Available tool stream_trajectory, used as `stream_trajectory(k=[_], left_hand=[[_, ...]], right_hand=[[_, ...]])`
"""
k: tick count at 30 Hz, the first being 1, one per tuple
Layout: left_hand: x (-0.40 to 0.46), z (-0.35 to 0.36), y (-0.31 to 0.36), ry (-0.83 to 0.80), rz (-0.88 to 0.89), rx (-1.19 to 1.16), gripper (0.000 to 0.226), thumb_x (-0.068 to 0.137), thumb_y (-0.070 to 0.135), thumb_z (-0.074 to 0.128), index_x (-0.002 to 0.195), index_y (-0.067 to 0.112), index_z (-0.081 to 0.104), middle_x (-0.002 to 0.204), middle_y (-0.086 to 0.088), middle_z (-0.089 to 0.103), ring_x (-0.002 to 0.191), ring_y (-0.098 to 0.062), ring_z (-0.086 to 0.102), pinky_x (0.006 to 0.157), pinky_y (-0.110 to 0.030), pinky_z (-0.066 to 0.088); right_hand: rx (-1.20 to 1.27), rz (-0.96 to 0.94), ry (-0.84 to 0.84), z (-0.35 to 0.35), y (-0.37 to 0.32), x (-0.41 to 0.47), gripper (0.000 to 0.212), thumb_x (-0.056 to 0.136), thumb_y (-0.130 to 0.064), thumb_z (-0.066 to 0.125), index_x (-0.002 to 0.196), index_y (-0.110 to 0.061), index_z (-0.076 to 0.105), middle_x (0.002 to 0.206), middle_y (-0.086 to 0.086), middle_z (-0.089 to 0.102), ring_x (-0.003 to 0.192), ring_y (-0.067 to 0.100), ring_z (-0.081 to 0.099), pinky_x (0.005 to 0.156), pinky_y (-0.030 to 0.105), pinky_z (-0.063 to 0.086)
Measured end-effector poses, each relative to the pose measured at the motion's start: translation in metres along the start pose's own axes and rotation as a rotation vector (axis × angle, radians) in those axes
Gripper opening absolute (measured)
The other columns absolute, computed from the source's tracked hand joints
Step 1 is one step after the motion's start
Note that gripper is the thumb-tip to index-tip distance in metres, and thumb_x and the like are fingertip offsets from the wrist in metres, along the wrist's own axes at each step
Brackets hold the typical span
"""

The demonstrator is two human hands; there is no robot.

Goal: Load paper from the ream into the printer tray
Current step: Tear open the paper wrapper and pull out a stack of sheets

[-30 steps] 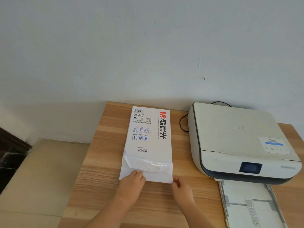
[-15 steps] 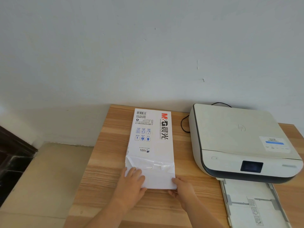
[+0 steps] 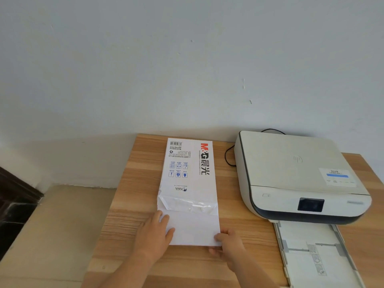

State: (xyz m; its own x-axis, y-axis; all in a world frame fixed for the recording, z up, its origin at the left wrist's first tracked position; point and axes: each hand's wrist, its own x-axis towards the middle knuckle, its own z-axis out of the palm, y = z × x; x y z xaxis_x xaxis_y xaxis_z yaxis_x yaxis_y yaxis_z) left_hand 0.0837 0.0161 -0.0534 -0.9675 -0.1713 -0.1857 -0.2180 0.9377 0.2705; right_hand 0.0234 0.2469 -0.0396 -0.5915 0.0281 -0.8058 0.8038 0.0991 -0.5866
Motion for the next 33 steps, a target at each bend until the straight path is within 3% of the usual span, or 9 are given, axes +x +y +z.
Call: stream_trajectory(k=[4,6,11,16,19,24,26,31,33], left_hand=[[-0.005,0.006,-0.002,0.006,-0.068,-0.164,0.045,0.092,0.045,0.045,0.132,0.024,0.044,0.143,0.004,0.033,0.122,-0.017,0.045,0.094,-0.029,0.042],[-0.004,0.01,-0.002,0.0,-0.105,-0.287,0.047,0.09,0.042,0.051,0.133,0.023,0.044,0.144,0.005,0.031,0.126,-0.014,0.04,0.098,-0.028,0.04],[0.007,0.004,-0.001,0.03,-0.274,-0.626,0.048,0.082,0.026,0.068,0.126,0.019,0.051,0.134,-0.003,0.041,0.12,-0.019,0.045,0.101,-0.031,0.039],[0.019,-0.008,-0.009,-0.113,-0.335,-0.751,0.047,0.08,0.029,0.073,0.122,0.019,0.055,0.128,-0.003,0.048,0.109,-0.015,0.047,0.085,-0.025,0.039],[0.022,-0.013,-0.016,-0.161,-0.377,-0.822,0.051,0.076,0.03,0.077,0.12,0.017,0.056,0.126,-0.005,0.051,0.103,-0.014,0.047,0.08,-0.024,0.038],[0.017,-0.014,-0.021,-0.225,-0.387,-0.894,0.066,0.072,0.024,0.082,0.131,0.013,0.053,0.134,-0.01,0.051,0.117,-0.019,0.049,0.09,-0.024,0.04],[0.013,-0.016,-0.021,-0.225,-0.376,-0.902,0.071,0.071,0.025,0.083,0.133,0.011,0.051,0.137,-0.01,0.049,0.125,-0.02,0.046,0.095,-0.026,0.04],[0.0,-0.019,-0.019,-0.228,-0.383,-0.905,0.077,0.065,0.028,0.087,0.132,0.012,0.053,0.136,-0.008,0.05,0.124,-0.02,0.048,0.101,-0.034,0.043],[-0.007,-0.022,-0.017,-0.23,-0.387,-0.9,0.078,0.064,0.027,0.087,0.132,0.012,0.053,0.135,-0.007,0.052,0.121,-0.021,0.051,0.101,-0.038,0.045]], right_hand=[[-0.034,0.048,-0.024,-0.006,0.019,-0.008,0.022,0.083,0.003,0.055,0.105,-0.003,0.056,0.105,0.022,0.065,0.086,0.037,0.066,0.068,0.047,0.06],[-0.057,0.038,-0.029,-0.006,0.021,-0.008,0.026,0.081,-0.004,0.061,0.107,-0.006,0.057,0.104,0.018,0.068,0.092,0.036,0.067,0.075,0.049,0.059],[-0.134,-0.189,-0.016,0.001,0.005,0.0,0.039,0.087,-0.013,0.064,0.12,-0.023,0.045,0.114,0.002,0.063,0.095,0.024,0.066,0.074,0.044,0.057],[-0.347,-0.303,-0.012,0.01,-0.011,-0.007,0.031,0.09,-0.017,0.061,0.117,-0.029,0.053,0.103,-0.006,0.054,0.087,0.012,0.057,0.065,0.026,0.047],[-0.361,-0.287,-0.004,0.01,-0.01,-0.005,0.041,0.089,-0.017,0.063,0.129,-0.023,0.053,0.114,-0.002,0.053,0.097,0.017,0.056,0.073,0.027,0.045],[-0.344,-0.257,-0.029,0.007,-0.007,-0.009,0.046,0.09,-0.013,0.063,0.134,-0.016,0.051,0.117,0.001,0.051,0.095,0.016,0.055,0.067,0.024,0.045],[-0.346,-0.258,-0.039,0.007,-0.005,-0.011,0.048,0.089,-0.015,0.066,0.134,-0.015,0.052,0.116,0.0,0.052,0.095,0.016,0.056,0.073,0.026,0.046],[-0.366,-0.251,-0.068,0.004,0.0,-0.019,0.058,0.083,-0.013,0.072,0.136,-0.016,0.049,0.117,0.001,0.053,0.097,0.018,0.056,0.067,0.025,0.047],[-0.382,-0.248,-0.102,0.001,0.003,-0.022,0.064,0.082,-0.009,0.073,0.139,-0.016,0.045,0.118,0.001,0.053,0.099,0.02,0.056,0.073,0.027,0.049]])
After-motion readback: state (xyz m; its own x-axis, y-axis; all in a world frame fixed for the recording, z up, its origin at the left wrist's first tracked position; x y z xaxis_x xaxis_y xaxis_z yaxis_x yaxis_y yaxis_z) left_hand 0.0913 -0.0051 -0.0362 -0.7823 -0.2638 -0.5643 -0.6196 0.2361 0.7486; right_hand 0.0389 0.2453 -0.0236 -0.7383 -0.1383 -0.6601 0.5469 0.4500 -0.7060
